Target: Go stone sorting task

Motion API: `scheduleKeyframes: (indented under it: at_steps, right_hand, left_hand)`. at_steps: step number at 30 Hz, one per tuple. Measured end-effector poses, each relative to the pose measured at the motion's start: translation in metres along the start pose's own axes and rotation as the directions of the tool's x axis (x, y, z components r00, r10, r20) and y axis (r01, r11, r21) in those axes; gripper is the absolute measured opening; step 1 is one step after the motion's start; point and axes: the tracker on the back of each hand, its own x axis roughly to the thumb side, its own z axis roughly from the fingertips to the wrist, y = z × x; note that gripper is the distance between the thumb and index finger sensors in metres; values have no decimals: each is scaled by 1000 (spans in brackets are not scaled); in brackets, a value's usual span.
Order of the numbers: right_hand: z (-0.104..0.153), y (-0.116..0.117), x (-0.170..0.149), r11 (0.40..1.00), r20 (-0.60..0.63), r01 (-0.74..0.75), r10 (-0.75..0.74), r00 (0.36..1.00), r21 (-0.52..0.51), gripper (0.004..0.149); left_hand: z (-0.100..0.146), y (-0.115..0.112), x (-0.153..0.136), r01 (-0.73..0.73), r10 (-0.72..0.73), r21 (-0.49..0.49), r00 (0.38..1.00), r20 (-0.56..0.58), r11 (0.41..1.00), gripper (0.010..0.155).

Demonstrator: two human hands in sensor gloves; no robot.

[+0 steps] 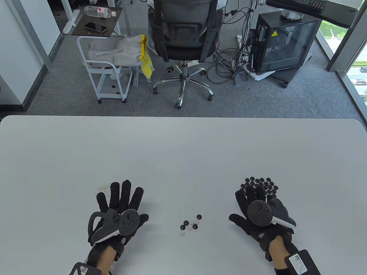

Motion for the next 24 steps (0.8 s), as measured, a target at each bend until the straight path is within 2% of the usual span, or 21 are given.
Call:
scheduleKeyframes:
  at_steps: [5,8,14,18,24]
  right_hand:
    - [4,-23,17,990,114,106,-95,989,-95,79]
    - [3,-44,34,994,119,41,-29,993,-102,75]
    - [-17,-74,64,998,136,38,-45,990,54,68]
    - [-40,-71,74,980,96,11,-31,995,197,66]
    - [-77,-36,82,935,70,-16,-9,997,355,65]
  left_hand:
    - [2,4,-3,-28,28,21,1000,0,999,83]
    - [3,4,-6,-46,46,35,999,1,998,83]
    - [3,4,-13,-69,69,32,997,-15,997,82]
    - [2,4,-12,-67,68,28,998,-14,997,82]
    - [1,2,-10,-60,60,13,998,-4,998,81]
